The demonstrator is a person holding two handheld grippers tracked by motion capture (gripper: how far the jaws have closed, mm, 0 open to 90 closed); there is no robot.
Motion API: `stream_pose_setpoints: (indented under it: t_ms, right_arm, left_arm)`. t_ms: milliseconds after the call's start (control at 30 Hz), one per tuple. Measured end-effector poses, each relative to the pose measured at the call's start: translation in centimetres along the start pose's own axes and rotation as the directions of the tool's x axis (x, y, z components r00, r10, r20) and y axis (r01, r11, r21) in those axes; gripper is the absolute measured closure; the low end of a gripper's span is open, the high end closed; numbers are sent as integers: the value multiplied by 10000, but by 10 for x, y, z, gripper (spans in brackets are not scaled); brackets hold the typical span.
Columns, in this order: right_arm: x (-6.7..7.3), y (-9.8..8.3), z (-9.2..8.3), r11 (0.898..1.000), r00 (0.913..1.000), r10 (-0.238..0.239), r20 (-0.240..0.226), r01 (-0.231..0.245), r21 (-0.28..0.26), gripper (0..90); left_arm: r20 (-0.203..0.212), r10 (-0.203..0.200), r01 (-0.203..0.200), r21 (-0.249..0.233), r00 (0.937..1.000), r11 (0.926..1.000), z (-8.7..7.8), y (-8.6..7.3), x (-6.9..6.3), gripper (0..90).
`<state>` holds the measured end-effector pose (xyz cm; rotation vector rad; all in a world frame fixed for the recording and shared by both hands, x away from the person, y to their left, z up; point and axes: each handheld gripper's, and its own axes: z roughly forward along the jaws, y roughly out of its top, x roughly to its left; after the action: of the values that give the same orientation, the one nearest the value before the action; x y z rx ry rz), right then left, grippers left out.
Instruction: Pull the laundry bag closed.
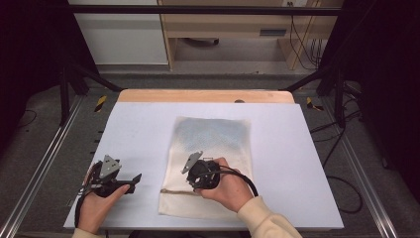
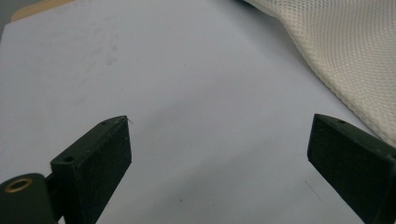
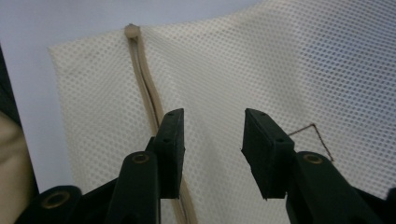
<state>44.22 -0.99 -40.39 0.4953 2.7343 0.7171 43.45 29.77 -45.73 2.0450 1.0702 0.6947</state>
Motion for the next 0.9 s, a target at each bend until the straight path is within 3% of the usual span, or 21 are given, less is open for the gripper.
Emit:
stream_pose_setpoints:
  t_ms: [367,633,733,900]
  right_arm:
    - [15,22,16,9992,9957,-412,-824,411,-31,700]
    - [29,41,31,9976,9889,-694,-1312,681,-147,721]
    - [32,47,39,9974,9857,-721,-1526,712,-110,760]
    - [34,54,52,9985,9832,-526,-1745,547,77,728]
  left_arm:
    - [-216,-75,75,-20,9997,10000,1,1,2,72]
    - [-199,-80,81,30,9998,10000,1,1,2,77]
    - [-329,-115,117,56,9994,9999,0,1,3,80]
    - [-260,-223,225,57,9994,9997,0,0,5,85]
